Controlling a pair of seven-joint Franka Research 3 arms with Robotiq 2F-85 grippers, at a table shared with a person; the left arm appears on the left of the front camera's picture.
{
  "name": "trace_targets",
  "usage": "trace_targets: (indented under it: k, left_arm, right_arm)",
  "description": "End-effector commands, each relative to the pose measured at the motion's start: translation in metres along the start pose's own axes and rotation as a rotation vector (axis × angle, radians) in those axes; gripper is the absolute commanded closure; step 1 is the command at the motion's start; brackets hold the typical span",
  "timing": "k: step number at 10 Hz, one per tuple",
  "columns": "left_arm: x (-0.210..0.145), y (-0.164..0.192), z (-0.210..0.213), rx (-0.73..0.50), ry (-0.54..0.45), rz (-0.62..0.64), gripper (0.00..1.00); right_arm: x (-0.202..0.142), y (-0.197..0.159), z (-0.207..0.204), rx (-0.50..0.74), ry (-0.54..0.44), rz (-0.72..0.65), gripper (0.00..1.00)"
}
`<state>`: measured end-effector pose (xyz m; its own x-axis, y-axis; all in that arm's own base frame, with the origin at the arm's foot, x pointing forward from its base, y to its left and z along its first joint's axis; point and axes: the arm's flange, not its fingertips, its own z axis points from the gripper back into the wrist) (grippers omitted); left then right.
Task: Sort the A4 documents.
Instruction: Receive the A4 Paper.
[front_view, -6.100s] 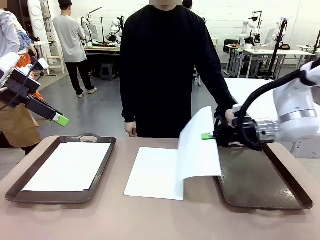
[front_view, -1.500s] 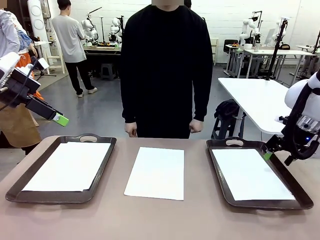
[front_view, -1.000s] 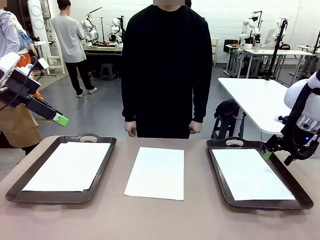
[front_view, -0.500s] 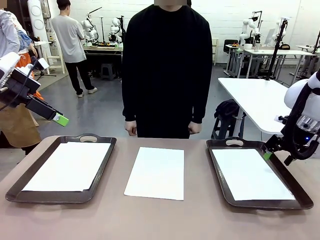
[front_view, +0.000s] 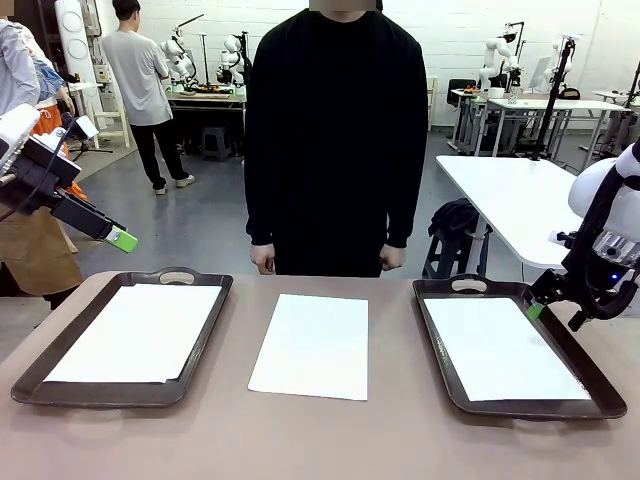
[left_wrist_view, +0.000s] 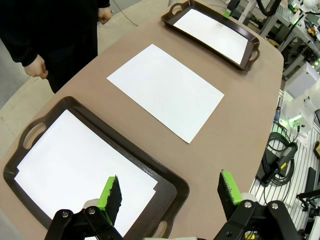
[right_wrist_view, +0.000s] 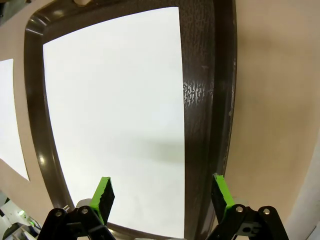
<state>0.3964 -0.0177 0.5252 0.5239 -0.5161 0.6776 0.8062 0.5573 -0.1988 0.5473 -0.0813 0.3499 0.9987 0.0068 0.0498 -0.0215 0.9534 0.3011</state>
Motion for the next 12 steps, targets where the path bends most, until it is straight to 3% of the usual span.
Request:
trace_targets:
  k: [1,5,7,8,12]
  left_arm:
    - [-0.001,0.001,-0.001,-0.015,-0.020,-0.007,0.00]
    - [-0.001,0.001,-0.001,-0.015,-0.020,-0.007,0.00]
    - [-0.001,0.001,-0.001,-0.015,-0.020,-0.007,0.00]
    - [-0.001,0.001,-0.001,-0.015,-0.020,-0.007,0.00]
    - [-0.001,0.001,-0.001,-0.015,-0.020,-0.007,0.00]
  right_arm:
    - [0.000,0.000,0.000,0.000,-0.001,0.000,0.00]
    - [0.000,0.000,0.000,0.000,0.000,0.000,0.00]
    - [-0.018,0.058,0.062,-0.170,-0.233,0.265,0.00]
    - [-0.026,0.080,0.080,-0.196,-0.322,0.371,0.00]
    - [-0.054,0.134,0.117,-0.135,-0.503,0.819,0.00]
